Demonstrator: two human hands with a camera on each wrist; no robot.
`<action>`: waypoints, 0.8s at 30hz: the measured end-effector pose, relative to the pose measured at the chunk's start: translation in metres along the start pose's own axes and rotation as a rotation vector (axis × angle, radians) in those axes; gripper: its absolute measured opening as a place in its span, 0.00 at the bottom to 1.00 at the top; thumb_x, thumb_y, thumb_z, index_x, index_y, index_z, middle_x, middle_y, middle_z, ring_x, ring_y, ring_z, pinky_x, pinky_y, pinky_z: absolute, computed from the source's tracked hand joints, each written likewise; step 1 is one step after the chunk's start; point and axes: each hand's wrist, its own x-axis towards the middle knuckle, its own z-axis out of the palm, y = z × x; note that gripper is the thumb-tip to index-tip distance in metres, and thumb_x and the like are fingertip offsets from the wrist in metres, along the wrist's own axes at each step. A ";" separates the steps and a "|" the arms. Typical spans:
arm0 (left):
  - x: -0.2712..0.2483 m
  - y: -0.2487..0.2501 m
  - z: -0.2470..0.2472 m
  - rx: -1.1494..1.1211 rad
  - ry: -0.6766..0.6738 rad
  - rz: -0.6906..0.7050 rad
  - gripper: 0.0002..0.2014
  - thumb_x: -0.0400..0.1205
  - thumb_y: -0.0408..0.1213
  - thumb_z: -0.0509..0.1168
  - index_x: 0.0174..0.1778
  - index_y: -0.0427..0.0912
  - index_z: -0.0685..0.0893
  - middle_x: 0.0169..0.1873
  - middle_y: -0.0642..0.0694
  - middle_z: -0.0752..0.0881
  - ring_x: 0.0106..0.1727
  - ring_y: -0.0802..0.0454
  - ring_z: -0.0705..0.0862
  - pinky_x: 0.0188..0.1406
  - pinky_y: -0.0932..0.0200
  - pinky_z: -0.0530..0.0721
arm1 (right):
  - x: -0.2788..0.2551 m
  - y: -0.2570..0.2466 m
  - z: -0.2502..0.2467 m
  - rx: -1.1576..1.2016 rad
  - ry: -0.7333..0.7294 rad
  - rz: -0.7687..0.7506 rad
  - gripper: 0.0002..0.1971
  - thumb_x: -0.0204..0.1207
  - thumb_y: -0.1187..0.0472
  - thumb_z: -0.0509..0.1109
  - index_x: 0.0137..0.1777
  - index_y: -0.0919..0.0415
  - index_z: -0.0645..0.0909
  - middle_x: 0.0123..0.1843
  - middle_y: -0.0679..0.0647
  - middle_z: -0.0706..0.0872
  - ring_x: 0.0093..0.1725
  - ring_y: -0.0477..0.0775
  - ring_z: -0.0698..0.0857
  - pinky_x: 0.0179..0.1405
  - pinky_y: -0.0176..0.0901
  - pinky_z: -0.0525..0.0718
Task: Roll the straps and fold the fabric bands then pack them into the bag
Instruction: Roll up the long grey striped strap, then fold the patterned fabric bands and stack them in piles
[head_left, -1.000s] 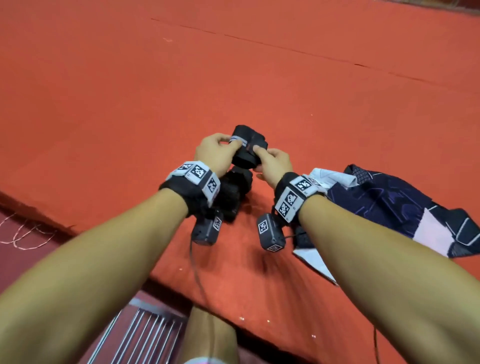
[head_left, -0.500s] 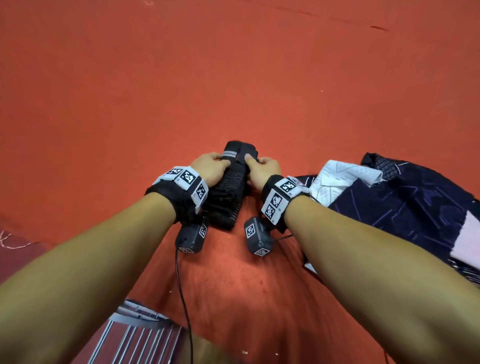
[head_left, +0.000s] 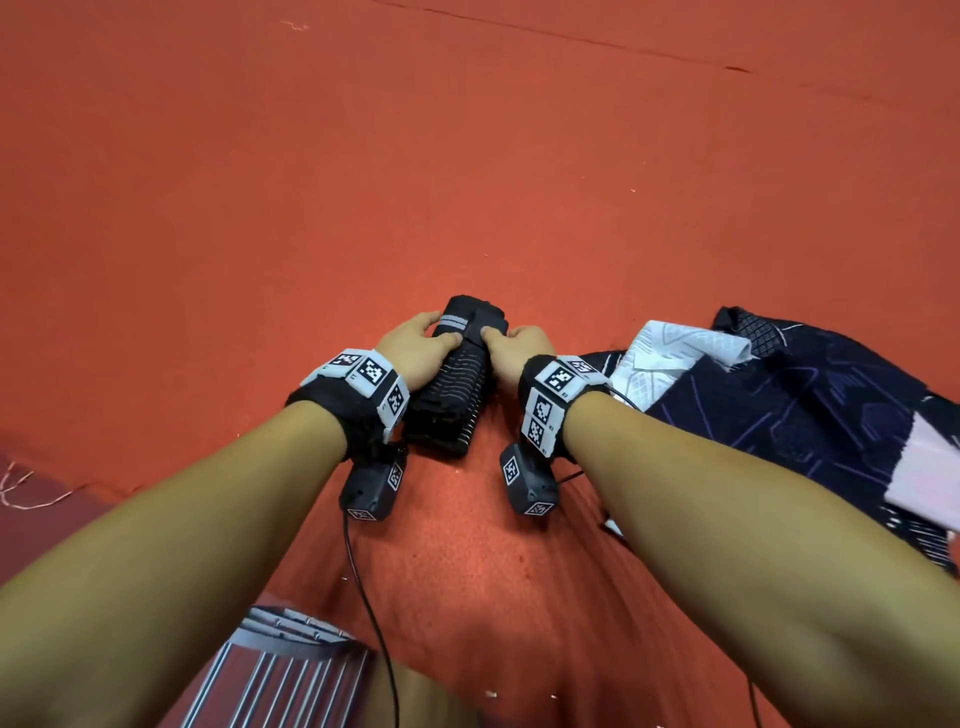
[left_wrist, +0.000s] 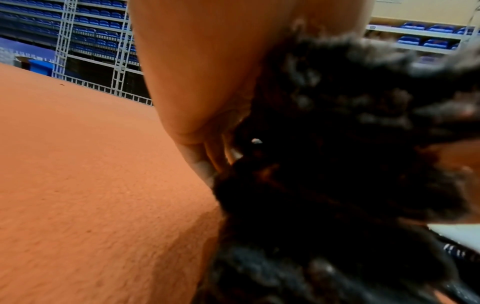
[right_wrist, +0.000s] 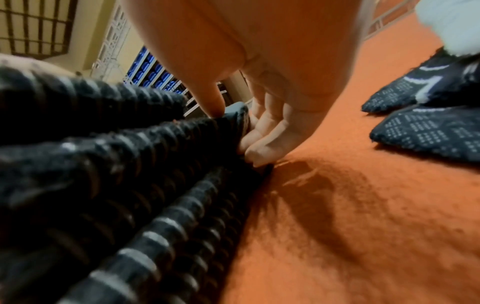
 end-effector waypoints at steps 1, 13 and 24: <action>0.000 0.000 0.001 -0.014 0.007 -0.002 0.27 0.86 0.50 0.63 0.82 0.51 0.72 0.74 0.45 0.81 0.71 0.46 0.81 0.70 0.55 0.76 | 0.000 0.001 0.000 0.013 -0.004 0.011 0.21 0.76 0.42 0.67 0.30 0.57 0.76 0.31 0.57 0.84 0.35 0.64 0.84 0.39 0.51 0.81; -0.016 0.009 -0.007 -0.074 0.259 -0.005 0.24 0.84 0.54 0.64 0.76 0.52 0.79 0.69 0.48 0.85 0.69 0.46 0.82 0.71 0.54 0.76 | -0.015 0.013 -0.022 0.039 0.046 -0.027 0.28 0.69 0.31 0.61 0.55 0.55 0.78 0.53 0.60 0.90 0.54 0.65 0.89 0.60 0.62 0.86; -0.086 0.098 0.036 -0.083 0.479 0.237 0.15 0.78 0.45 0.62 0.59 0.55 0.85 0.61 0.52 0.88 0.66 0.45 0.82 0.72 0.41 0.75 | -0.078 0.082 -0.130 0.075 0.220 -0.057 0.14 0.73 0.40 0.67 0.52 0.48 0.79 0.46 0.52 0.89 0.49 0.58 0.89 0.60 0.54 0.85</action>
